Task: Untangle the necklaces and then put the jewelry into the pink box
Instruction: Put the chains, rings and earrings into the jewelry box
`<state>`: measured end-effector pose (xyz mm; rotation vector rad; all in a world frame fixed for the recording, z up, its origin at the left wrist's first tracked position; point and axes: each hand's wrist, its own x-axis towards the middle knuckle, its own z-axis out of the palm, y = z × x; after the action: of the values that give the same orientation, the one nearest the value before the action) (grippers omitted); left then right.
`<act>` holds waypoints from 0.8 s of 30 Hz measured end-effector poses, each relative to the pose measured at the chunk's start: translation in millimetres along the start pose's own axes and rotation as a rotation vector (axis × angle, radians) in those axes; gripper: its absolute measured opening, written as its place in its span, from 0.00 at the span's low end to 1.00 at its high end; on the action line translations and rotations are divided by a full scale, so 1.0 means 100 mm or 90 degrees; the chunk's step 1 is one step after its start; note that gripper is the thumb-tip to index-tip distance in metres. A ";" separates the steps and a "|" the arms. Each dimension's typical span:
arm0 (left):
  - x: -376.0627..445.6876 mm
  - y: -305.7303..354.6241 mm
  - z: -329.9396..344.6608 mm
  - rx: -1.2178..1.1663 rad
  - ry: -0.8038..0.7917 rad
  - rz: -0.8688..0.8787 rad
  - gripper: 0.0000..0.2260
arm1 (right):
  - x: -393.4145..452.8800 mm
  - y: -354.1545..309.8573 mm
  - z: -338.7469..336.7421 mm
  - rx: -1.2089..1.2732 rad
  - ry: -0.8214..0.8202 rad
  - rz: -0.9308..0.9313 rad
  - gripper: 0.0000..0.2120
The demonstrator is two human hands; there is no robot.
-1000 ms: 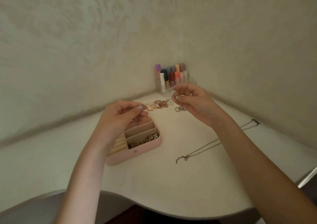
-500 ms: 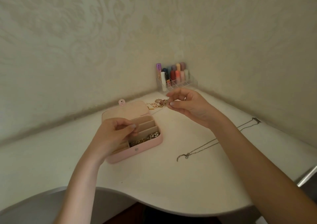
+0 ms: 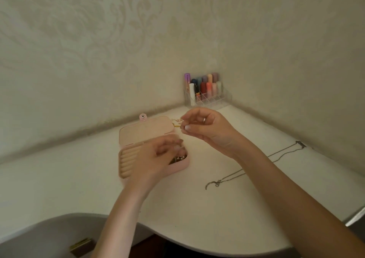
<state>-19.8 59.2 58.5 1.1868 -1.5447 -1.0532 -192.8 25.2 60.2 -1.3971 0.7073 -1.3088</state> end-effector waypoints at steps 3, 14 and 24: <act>0.08 -0.12 -0.19 0.038 0.090 0.022 0.05 | 0.02 0.02 -0.09 -0.086 0.049 -0.006 0.11; 0.02 -0.30 -0.27 0.287 0.096 0.152 0.09 | -0.02 0.22 0.14 -0.455 -0.026 0.000 0.15; -0.02 -0.19 0.27 0.252 -0.005 0.271 0.12 | -0.32 0.03 -0.63 -0.565 0.297 0.103 0.18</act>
<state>-41.9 60.6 33.8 1.0361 -1.9618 -0.4858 -259.0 35.5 37.5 -1.6543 1.8371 -1.2452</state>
